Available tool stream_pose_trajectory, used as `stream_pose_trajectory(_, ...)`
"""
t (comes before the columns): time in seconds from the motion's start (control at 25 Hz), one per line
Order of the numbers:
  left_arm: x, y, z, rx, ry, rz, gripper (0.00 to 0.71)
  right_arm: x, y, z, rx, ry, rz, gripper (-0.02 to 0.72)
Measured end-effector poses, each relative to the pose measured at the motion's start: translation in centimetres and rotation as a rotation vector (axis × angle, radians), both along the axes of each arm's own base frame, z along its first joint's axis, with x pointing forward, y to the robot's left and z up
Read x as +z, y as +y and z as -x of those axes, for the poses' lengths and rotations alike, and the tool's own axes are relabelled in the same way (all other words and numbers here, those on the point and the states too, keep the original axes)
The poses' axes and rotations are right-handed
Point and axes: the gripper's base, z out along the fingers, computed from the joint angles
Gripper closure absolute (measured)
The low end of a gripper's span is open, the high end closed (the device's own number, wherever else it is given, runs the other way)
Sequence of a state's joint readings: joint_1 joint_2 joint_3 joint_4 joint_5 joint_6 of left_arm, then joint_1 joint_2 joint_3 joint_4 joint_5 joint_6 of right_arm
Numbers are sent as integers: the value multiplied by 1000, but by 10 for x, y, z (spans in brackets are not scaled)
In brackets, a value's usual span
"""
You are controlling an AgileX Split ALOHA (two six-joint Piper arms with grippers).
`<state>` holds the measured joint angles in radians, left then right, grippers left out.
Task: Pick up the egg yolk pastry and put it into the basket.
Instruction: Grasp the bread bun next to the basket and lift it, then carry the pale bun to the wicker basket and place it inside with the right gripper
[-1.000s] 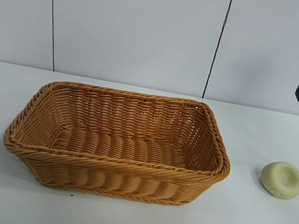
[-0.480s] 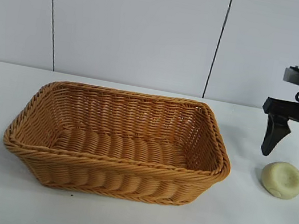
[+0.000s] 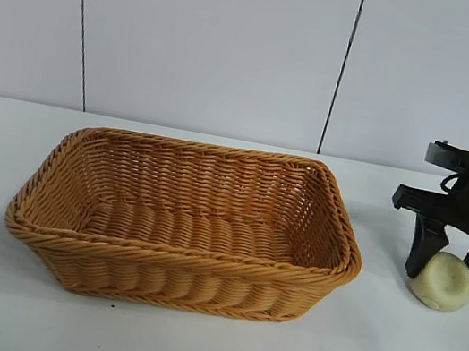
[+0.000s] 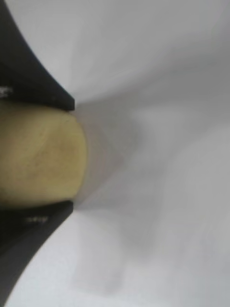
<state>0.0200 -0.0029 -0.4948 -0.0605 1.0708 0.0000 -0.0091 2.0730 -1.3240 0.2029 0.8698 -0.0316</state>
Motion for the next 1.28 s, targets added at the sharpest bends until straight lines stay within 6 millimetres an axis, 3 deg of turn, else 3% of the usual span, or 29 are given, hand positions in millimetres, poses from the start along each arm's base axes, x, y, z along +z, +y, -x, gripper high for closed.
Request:
stream_pose_trajectory(0.32, 0, 0, 0, 0, 0, 0, 46, 90, 1, -5, 26, -166, -7, 508)
stream_pose_trajectory(0.56, 0, 0, 0, 0, 0, 0, 46, 133, 21, -19, 86, -244, -18, 508)
stream_pose_trajectory(0.76, 0, 0, 0, 0, 0, 0, 46, 147, 74, -17, 186, -287, -42, 508)
stream_pose_trajectory(1.08, 0, 0, 0, 0, 0, 0, 46, 148, 181, 16, 398, -328, -100, 508)
stream_pose_trajectory(1.28, 0, 0, 0, 0, 0, 0, 46, 128, 227, 23, 438, -355, -133, 509)
